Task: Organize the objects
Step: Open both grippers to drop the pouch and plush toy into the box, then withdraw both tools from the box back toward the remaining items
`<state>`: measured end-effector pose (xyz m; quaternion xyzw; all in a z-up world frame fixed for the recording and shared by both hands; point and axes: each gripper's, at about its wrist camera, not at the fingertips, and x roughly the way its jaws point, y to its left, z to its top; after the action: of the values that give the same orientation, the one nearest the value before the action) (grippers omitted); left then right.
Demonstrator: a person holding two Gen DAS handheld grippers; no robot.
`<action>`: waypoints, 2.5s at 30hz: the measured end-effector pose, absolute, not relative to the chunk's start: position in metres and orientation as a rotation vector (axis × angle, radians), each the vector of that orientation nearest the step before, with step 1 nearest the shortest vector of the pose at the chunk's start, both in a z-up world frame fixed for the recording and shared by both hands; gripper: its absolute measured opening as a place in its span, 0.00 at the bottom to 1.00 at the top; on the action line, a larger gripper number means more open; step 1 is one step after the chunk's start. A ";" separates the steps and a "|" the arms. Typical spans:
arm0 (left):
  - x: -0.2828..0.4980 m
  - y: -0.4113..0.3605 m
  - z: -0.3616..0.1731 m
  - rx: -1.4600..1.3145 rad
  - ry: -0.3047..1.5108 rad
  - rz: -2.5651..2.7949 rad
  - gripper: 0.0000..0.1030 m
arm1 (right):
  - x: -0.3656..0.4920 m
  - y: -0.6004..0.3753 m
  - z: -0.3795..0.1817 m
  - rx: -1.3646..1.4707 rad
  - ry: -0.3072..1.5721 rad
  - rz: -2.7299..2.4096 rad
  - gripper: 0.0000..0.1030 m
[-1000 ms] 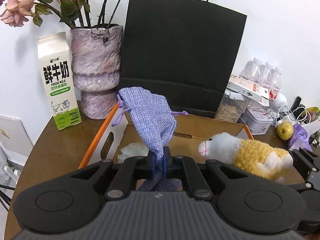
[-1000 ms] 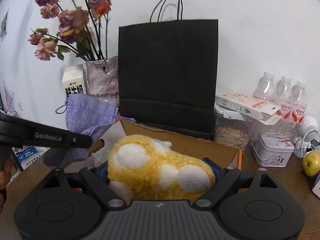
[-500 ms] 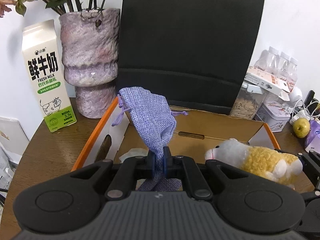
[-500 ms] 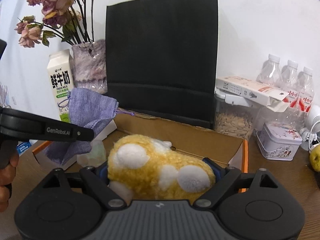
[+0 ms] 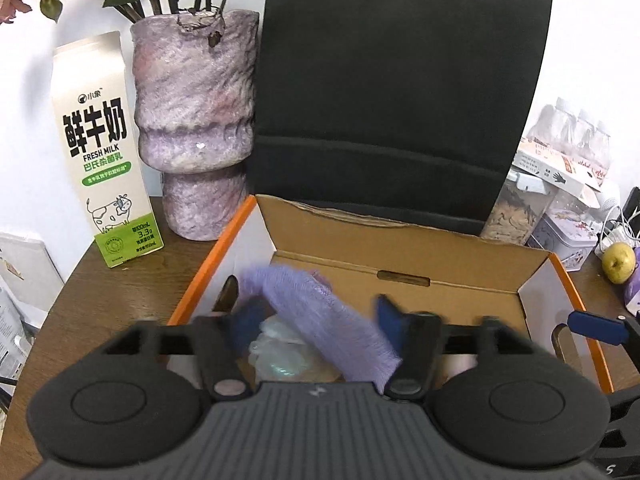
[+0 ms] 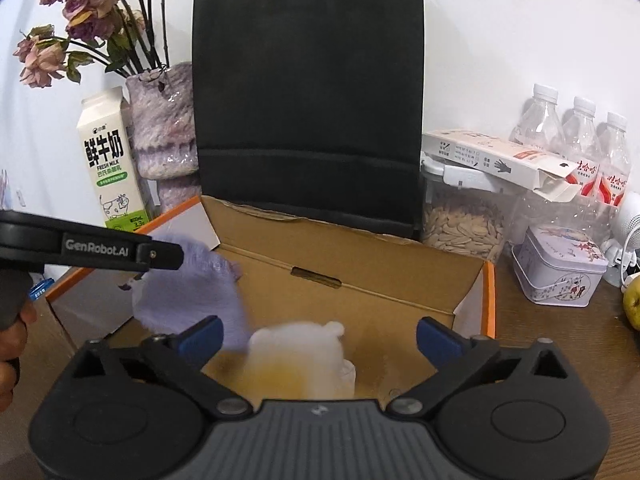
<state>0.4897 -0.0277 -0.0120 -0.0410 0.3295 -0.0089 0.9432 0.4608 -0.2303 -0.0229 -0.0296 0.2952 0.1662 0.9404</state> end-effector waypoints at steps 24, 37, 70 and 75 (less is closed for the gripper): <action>0.465 -0.021 0.009 -0.100 0.619 0.017 1.00 | 0.440 -0.234 -0.005 -0.054 0.591 0.340 1.00; 0.430 -0.026 0.029 -0.095 0.592 0.014 1.00 | 0.408 -0.236 0.021 -0.045 0.547 0.351 1.00; 0.306 -0.030 0.069 -0.095 0.529 0.018 1.00 | 0.283 -0.254 0.059 -0.045 0.469 0.375 1.00; 0.284 -0.031 0.069 -0.087 0.524 0.011 1.00 | 0.262 -0.256 0.058 -0.051 0.466 0.381 1.00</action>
<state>0.2837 -0.0313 0.0689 -0.0428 0.2587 0.0053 0.9650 0.2625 -0.2564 0.0579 -0.0252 0.2296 0.1876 0.9547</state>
